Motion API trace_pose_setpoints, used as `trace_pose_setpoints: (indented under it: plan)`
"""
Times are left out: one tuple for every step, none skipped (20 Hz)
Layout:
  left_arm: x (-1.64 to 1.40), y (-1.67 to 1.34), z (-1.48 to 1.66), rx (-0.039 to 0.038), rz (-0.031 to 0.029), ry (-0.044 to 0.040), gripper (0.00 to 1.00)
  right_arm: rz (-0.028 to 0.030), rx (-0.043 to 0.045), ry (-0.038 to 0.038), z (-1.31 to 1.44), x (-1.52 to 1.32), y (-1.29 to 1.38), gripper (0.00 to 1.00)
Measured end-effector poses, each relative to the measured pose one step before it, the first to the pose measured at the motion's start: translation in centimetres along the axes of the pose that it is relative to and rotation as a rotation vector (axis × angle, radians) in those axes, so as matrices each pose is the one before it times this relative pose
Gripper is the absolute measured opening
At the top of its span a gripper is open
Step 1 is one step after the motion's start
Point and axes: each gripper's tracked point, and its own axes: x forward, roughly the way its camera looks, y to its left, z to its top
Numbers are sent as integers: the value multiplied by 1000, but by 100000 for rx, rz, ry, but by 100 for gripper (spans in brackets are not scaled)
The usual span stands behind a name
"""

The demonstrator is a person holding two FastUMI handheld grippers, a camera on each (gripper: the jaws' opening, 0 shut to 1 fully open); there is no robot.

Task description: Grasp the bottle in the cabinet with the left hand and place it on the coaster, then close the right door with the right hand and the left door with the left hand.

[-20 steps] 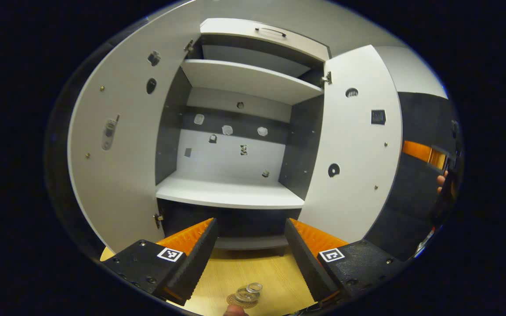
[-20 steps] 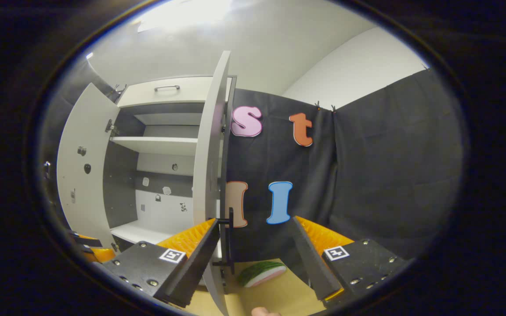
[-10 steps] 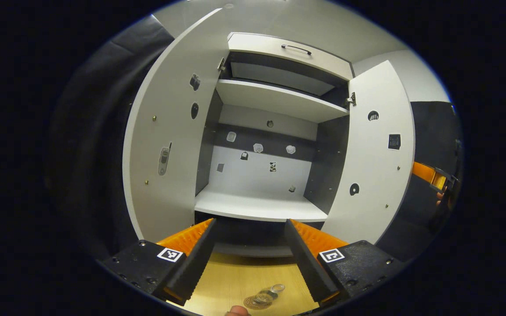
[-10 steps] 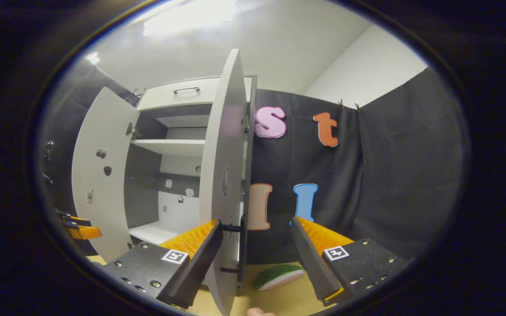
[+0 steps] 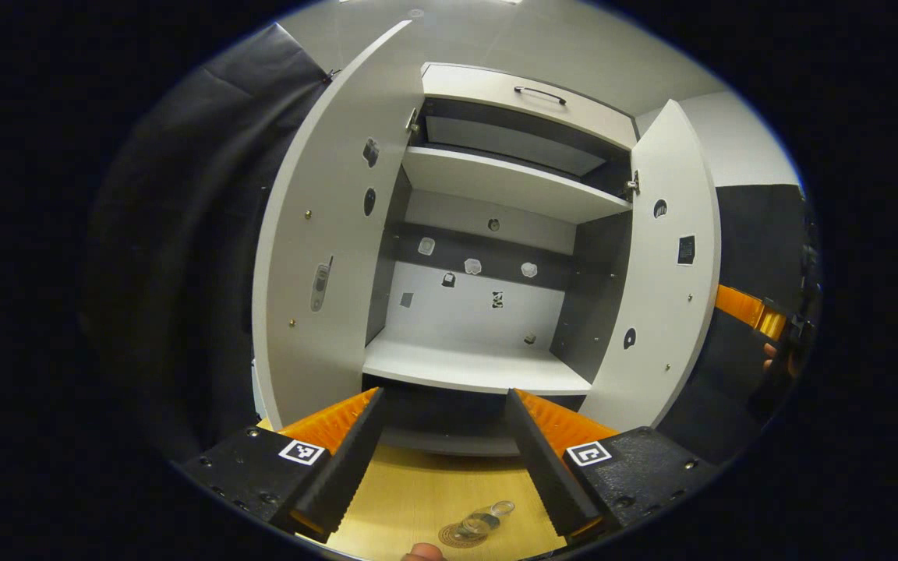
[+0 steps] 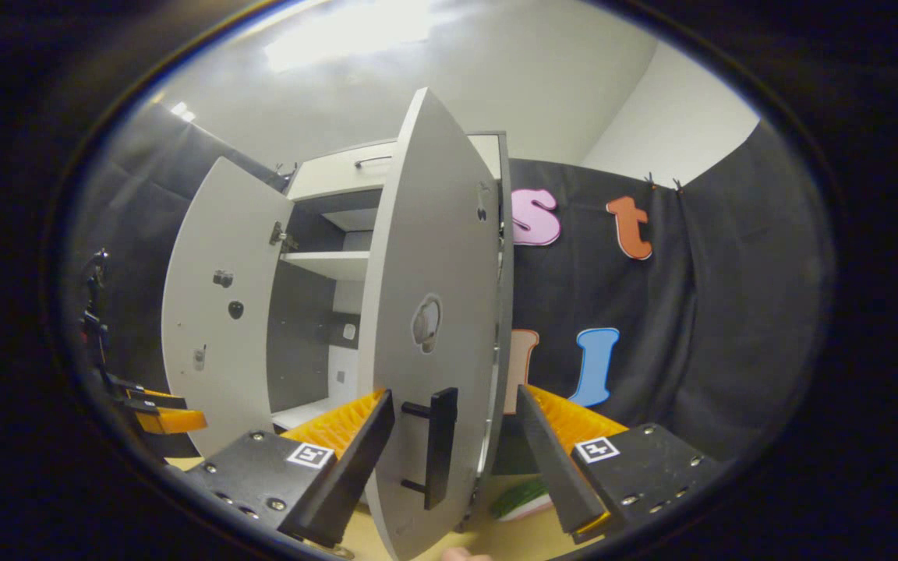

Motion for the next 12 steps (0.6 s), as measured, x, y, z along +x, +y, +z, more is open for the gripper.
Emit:
trace_pose_setpoints:
  plan:
    - [-172,304,-4,376,871,-193,97,-942,-639,902,-298,422,-10,97]
    - [-194,351,120,337,1008,-288,96,-713,-590,359,-183,343,-251,96]
    - [-88,282,54,167,811,-295,96,-37,471,136,-66,330,11,97]
    - [-113,211,67,-147,656,-197,94,1357,1689,215,-146,472,411,92]
    - [-163,214,-23,-264,595,-16,96,1190,1854,818,-133,-91,297,94]
    - [-42,168,34,-338,564,89,97,1128,1566,39,-73,281,278,96]
    - [-20,79,3,-335,397,-23,97,932,761,434,-86,222,332,93]
    - [-46,73,171,-204,286,-276,97,725,213,1,-62,259,392,92]
    - [119,94,163,-14,238,-451,97,601,-163,113,-36,280,363,93]
    - [27,37,203,163,62,-507,97,538,-282,-103,-62,334,518,97]
    - [-2,62,128,280,233,-446,97,419,-173,-293,47,391,417,92]
    - [-52,243,77,330,503,-101,96,230,-87,-130,-112,314,317,97]
